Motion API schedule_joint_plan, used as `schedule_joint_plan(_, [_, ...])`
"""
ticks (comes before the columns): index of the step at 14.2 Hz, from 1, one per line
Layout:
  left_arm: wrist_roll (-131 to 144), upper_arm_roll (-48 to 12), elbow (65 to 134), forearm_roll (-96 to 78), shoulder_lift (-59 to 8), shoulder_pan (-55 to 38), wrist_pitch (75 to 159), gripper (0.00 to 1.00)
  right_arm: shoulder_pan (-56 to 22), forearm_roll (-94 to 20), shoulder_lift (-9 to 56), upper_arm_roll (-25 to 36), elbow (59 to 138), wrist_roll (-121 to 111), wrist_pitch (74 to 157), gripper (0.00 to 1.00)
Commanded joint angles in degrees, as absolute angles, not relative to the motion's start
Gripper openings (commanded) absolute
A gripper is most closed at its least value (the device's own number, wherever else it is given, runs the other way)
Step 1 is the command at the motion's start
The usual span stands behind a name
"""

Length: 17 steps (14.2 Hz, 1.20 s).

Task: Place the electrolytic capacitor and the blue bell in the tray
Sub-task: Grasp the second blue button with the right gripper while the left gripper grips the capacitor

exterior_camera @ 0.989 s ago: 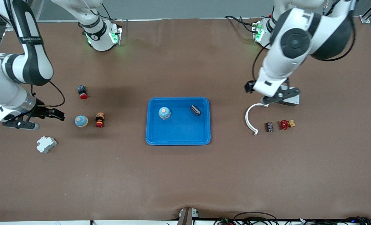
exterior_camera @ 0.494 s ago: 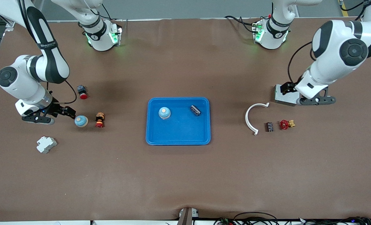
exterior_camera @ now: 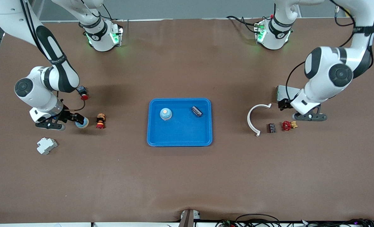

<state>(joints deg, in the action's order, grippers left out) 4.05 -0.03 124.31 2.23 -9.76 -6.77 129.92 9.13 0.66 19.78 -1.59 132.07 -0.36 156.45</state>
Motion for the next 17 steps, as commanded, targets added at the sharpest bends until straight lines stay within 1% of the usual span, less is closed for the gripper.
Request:
schedule_joint_plan(1, [4.8,-0.3,117.5,2.6,-16.7,-7.3,129.6,1.0,10.2,-0.6,20.4,-2.7,132.5,-1.1,158.0,1.0])
schedule_joint_plan(3, [4.4,-0.3,114.2,2.6,-19.8,-7.5,129.0,1.0,10.1,-0.6,20.5,-2.7,132.6,-1.1,158.0,1.0])
schedule_joint_plan(11, [9.2,-0.4,109.9,-0.5,-27.2,-9.4,129.5,1.0,10.0,-0.6,21.8,-2.8,133.1,-1.1,159.2,1.0])
schedule_joint_plan(12, [9.2,-0.5,109.9,-0.5,-27.5,-9.4,129.6,1.0,10.0,-0.5,21.7,-2.9,133.5,-1.1,159.2,0.89])
schedule_joint_plan(13, [9.2,-0.5,109.9,-0.5,-27.9,-9.4,129.6,1.0,10.0,-0.5,21.6,-2.9,133.7,-1.1,159.1,0.63])
schedule_joint_plan(14, [9.2,-0.7,109.9,-0.5,-28.1,-9.3,129.6,1.0,10.0,-0.5,21.6,-3.0,133.9,-1.1,159.1,0.3])
schedule_joint_plan(15, [9.2,-0.7,109.8,-0.5,-28.9,-9.3,129.7,1.0,10.0,-0.6,21.6,-3.0,133.9,-1.1,159.1,0.0])
schedule_joint_plan(17, [9.2,-0.8,109.4,-0.5,-30.2,-9.7,130.9,1.0,9.9,-0.5,20.8,-3.1,133.9,-0.7,158.5,0.0])
